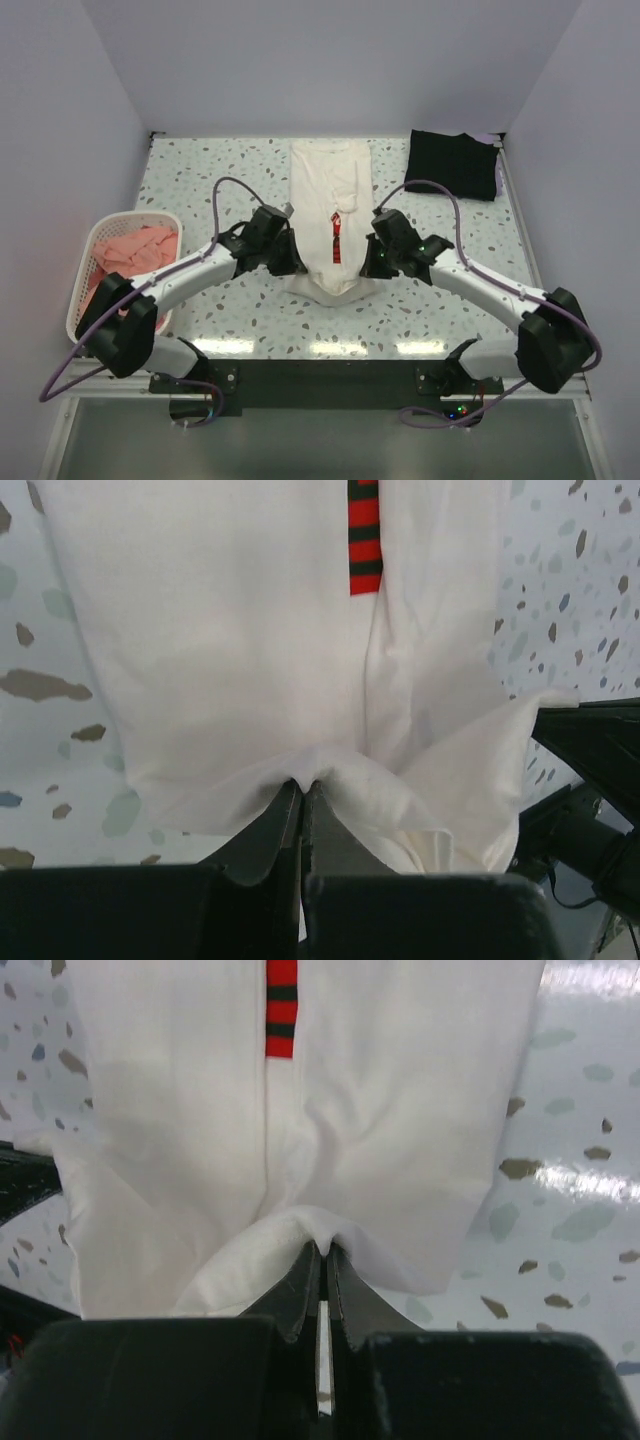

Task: Fold and stack the t-shirts
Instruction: Fold the tshirt

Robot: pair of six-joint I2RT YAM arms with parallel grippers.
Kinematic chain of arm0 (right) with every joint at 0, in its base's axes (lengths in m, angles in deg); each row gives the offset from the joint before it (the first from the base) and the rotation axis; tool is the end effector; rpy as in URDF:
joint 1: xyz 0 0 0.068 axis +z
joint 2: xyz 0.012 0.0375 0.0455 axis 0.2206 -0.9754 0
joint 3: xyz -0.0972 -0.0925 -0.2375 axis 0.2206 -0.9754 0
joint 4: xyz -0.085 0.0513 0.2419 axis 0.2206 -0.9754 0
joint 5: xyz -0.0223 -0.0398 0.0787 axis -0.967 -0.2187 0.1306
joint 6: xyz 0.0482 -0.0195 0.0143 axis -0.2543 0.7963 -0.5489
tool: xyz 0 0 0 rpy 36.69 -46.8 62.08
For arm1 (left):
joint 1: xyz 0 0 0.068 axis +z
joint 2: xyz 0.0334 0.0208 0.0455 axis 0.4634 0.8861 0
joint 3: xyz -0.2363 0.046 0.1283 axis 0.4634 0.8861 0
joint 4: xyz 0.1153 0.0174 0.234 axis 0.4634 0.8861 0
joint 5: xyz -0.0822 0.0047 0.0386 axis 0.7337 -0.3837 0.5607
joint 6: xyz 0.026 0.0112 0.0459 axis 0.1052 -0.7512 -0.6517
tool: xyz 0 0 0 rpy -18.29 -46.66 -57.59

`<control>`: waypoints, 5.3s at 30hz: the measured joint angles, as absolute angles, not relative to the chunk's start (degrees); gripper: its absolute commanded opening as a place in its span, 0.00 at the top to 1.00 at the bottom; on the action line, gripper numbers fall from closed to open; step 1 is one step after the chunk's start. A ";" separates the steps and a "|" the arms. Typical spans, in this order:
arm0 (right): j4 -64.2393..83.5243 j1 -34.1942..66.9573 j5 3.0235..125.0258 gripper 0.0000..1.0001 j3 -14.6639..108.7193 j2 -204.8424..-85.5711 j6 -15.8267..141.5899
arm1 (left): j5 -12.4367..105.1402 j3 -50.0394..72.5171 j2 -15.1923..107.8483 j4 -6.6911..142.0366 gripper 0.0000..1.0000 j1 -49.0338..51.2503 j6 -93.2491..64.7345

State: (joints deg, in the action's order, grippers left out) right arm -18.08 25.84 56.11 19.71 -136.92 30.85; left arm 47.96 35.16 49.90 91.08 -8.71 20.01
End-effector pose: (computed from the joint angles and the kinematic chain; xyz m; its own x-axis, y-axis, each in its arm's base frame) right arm 0.2003 0.1597 0.2314 -0.8747 0.1045 -0.4733 -0.0935 0.9218 0.3763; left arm 0.2203 -0.1694 0.2130 -0.9221 -0.1995 -0.3316 0.0099 0.8445 -0.5355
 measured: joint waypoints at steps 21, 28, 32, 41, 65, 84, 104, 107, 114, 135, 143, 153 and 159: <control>-9.31 11.07 55.96 1.00 40.43 -165.27 32.68 | 40.27 15.90 71.34 84.69 1.00 0.69 24.51; -8.55 8.75 56.53 1.00 41.50 -167.70 32.68 | 40.40 12.43 75.58 84.41 1.00 2.85 24.10; -8.29 7.51 57.84 1.00 42.46 -168.07 32.66 | 40.70 12.36 76.39 84.41 1.00 3.77 24.10; -7.43 5.49 59.41 1.00 43.79 -168.20 32.62 | 41.51 11.01 76.98 84.26 1.00 5.37 24.03; -5.34 2.48 62.97 1.00 50.00 -176.13 32.20 | 46.58 5.06 84.94 81.20 1.00 8.36 22.54; -0.81 -0.12 66.97 0.94 55.01 -181.12 30.01 | 51.13 0.97 89.94 77.15 0.86 11.01 22.43; 2.73 -0.52 69.44 0.46 49.50 -171.45 32.68 | 52.44 7.14 80.26 68.67 0.74 10.75 20.82; 4.48 3.22 69.42 0.53 45.94 -167.83 32.68 | 50.49 8.78 78.12 68.06 0.92 5.56 21.91; 6.05 10.24 69.38 0.59 39.71 -168.02 32.68 | 49.75 13.54 80.83 67.71 1.00 -2.50 23.24; 13.92 10.24 67.04 0.59 21.44 -163.98 31.94 | 47.46 32.51 76.46 58.53 1.00 -4.82 27.57; 16.35 13.63 68.96 0.60 10.38 -155.02 29.99 | 47.30 44.73 67.34 55.76 1.00 -8.73 29.47; 5.62 19.90 67.45 0.54 2.29 -140.33 28.48 | 46.76 55.16 54.19 61.59 1.00 -14.00 31.57; -4.77 19.61 61.95 0.50 12.12 -138.45 32.86 | 44.02 50.11 51.28 72.98 1.00 -14.04 28.55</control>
State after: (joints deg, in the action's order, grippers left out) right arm -4.77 19.61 61.95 12.12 -138.45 32.86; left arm 44.02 50.11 51.28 72.98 -14.04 28.55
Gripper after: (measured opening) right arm 0.496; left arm 0.013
